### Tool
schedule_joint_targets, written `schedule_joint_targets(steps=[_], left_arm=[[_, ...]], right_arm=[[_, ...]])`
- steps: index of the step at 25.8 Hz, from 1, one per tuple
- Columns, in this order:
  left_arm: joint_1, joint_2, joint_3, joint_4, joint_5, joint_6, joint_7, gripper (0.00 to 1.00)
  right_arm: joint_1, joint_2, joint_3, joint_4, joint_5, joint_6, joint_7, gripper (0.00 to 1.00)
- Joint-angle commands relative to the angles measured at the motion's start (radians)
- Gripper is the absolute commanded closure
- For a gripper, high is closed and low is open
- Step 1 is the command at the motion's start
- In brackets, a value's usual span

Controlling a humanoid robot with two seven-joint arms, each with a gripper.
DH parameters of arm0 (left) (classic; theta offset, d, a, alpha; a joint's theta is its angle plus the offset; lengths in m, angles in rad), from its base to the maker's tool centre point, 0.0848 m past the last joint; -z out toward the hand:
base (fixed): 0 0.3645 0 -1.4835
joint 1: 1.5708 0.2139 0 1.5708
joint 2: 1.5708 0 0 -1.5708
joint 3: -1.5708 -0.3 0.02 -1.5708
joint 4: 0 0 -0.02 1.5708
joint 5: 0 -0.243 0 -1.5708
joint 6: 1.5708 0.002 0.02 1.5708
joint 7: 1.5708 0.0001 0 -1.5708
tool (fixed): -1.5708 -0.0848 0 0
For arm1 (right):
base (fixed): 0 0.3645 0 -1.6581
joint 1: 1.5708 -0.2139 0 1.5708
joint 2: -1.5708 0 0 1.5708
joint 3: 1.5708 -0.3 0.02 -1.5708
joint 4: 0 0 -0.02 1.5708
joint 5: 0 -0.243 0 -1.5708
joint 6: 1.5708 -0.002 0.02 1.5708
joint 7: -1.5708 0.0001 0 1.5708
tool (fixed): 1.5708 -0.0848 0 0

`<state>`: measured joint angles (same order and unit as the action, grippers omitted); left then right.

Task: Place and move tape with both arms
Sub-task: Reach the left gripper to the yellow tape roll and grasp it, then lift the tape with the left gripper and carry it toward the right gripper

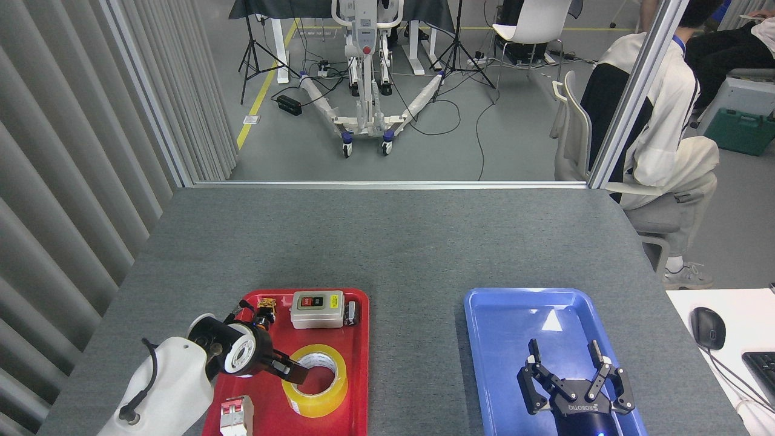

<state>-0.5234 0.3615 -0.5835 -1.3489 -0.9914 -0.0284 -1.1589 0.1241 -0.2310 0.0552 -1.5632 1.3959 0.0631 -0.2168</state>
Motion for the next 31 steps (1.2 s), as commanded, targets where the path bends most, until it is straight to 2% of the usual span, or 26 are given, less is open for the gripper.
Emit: schedule_joint_targets(steps=[1, 4, 7, 9, 11, 14, 17, 19, 24, 27, 31], left_arm=[[-0.02, -0.026, -0.004, 0.056, 0.01, -0.001, -0.005, 0.0], [-0.026, -0.055, -0.004, 0.1, 0.008, 0.001, -0.005, 0.01], [-0.046, -0.062, -0.004, 0.131, 0.008, 0.008, -0.005, 0.19], [-0.056, -0.076, -0.006, 0.182, 0.007, 0.007, -0.005, 0.22], [-0.067, -0.088, -0.007, 0.218, 0.007, 0.005, -0.005, 0.32], [-0.07, -0.102, -0.012, 0.249, 0.005, -0.004, -0.007, 0.38], [-0.072, -0.104, -0.01, 0.241, 0.005, -0.019, -0.008, 0.63], [-0.072, -0.107, -0.009, 0.235, 0.016, -0.064, -0.016, 1.0], [-0.064, -0.113, -0.007, 0.203, 0.025, -0.189, -0.036, 1.0], [-0.066, -0.119, 0.014, 0.156, 0.077, -0.281, -0.024, 1.0], [-0.05, -0.185, 0.172, 0.047, 0.204, -0.461, 0.107, 1.0]], right_arm=[[0.0, 0.001, 0.0, 0.0, 0.0, 0.0, 0.0, 0.0], [0.002, 0.002, 0.002, 0.0, 0.0, 0.0, 0.002, 0.0], [0.002, 0.002, 0.0, 0.0, 0.0, 0.0, 0.0, 0.0], [0.002, 0.002, 0.0, 0.0, 0.0, 0.0, 0.002, 0.0], [0.002, 0.004, 0.0, 0.0, 0.0, 0.0, 0.002, 0.0], [0.002, 0.004, 0.0, 0.0, 0.0, 0.001, 0.002, 0.0], [0.002, 0.002, 0.0, 0.0, 0.002, 0.001, 0.002, 0.0], [0.002, 0.002, 0.0, 0.0, 0.002, 0.001, 0.0, 0.0], [0.002, 0.002, 0.0, -0.001, 0.002, 0.006, -0.009, 0.0], [0.002, 0.002, 0.0, -0.001, 0.002, 0.006, -0.009, 0.0], [0.002, 0.002, 0.0, -0.001, 0.002, 0.008, -0.009, 0.0]])
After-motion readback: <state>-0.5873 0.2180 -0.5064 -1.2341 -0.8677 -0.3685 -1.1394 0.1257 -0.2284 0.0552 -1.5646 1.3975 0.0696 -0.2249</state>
